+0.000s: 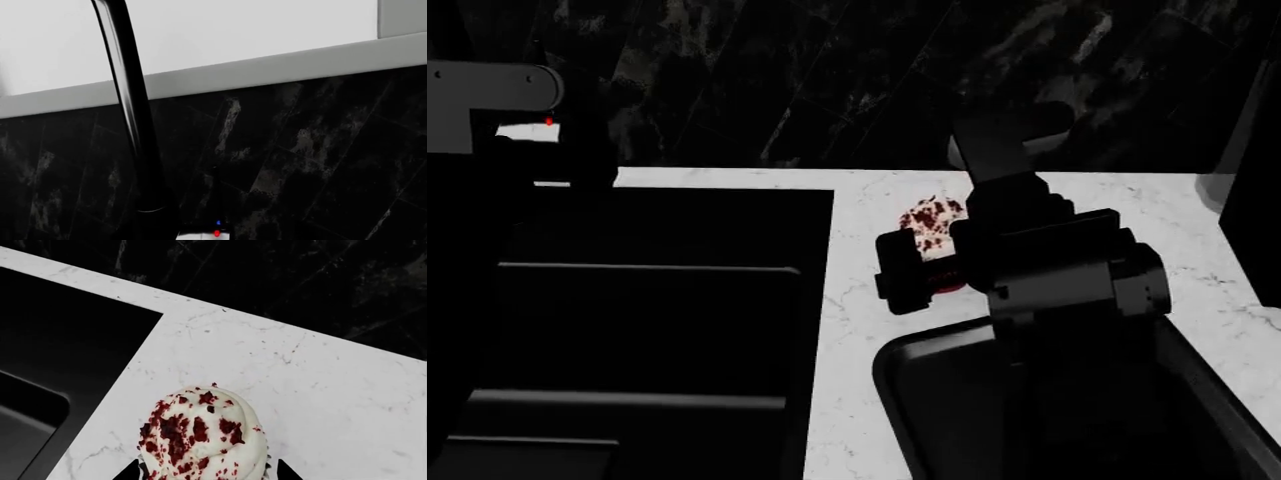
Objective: Move the fresh-baked cupcake off the tray onto the counter, and place the bowl used for mixing into the sink.
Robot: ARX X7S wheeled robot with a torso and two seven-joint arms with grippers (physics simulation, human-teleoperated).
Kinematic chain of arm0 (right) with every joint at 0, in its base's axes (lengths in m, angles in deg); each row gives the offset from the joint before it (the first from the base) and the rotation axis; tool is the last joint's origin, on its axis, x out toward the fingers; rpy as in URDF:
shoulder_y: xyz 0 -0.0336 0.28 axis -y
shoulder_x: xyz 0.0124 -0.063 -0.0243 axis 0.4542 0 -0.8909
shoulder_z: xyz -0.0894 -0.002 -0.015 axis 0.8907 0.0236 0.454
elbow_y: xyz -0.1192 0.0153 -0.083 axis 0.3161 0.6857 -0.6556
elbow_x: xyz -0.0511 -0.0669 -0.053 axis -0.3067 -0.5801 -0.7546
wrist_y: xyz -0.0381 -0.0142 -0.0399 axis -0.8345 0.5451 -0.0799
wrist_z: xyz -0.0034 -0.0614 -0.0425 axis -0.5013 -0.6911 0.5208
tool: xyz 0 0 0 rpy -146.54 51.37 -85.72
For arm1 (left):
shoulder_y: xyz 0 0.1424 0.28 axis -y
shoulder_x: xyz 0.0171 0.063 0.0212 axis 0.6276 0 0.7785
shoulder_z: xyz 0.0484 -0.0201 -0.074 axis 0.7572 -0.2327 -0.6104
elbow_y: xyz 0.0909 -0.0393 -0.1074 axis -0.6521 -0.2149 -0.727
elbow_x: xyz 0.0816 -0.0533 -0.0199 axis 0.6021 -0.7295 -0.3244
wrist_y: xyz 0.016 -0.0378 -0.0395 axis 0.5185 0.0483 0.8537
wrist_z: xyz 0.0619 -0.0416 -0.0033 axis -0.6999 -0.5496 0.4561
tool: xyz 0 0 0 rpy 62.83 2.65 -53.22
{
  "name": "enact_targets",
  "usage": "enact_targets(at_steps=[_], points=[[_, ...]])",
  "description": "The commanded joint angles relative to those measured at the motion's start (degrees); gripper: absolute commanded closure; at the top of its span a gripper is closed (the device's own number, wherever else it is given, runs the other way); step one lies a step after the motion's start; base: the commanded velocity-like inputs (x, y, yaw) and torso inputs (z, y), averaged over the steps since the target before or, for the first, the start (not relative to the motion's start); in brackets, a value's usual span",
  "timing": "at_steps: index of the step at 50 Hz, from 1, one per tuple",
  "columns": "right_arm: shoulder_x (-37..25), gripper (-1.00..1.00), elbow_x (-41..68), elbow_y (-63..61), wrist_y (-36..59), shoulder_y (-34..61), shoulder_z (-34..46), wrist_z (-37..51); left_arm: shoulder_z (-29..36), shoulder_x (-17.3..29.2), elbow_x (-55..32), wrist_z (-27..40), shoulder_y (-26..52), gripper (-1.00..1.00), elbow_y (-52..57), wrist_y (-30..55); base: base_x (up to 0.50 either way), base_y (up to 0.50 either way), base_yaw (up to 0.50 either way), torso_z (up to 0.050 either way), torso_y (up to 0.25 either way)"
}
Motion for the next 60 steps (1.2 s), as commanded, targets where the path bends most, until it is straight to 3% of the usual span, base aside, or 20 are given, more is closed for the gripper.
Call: enact_targets(at_steps=[1,2,60], points=[[0.4,1.0,-1.18,0.12,-0.92,-0.19,0.26,-1.01,-0.51,0.17,-0.59,-0.51,-0.1,-1.0,0.48,0.14,0.0,0.0,0.0,0.0,0.0],[0.4,-1.0,-1.19,0.12,-1.01,-0.27,0.29,-0.85,-0.49,0.19,-0.6,-0.49,-0.15,-1.0,0.53,0.15,0.0,0.0,0.0,0.0,0.0],[-0.96,-1.0,-1.13,0.11,-0.05,7.21,2.53,-2.79,0.57,0.86,-1.78,0.22,0.05,-1.0,3.37,1.62,0.0,0.0,0.0,0.0,0.0]])
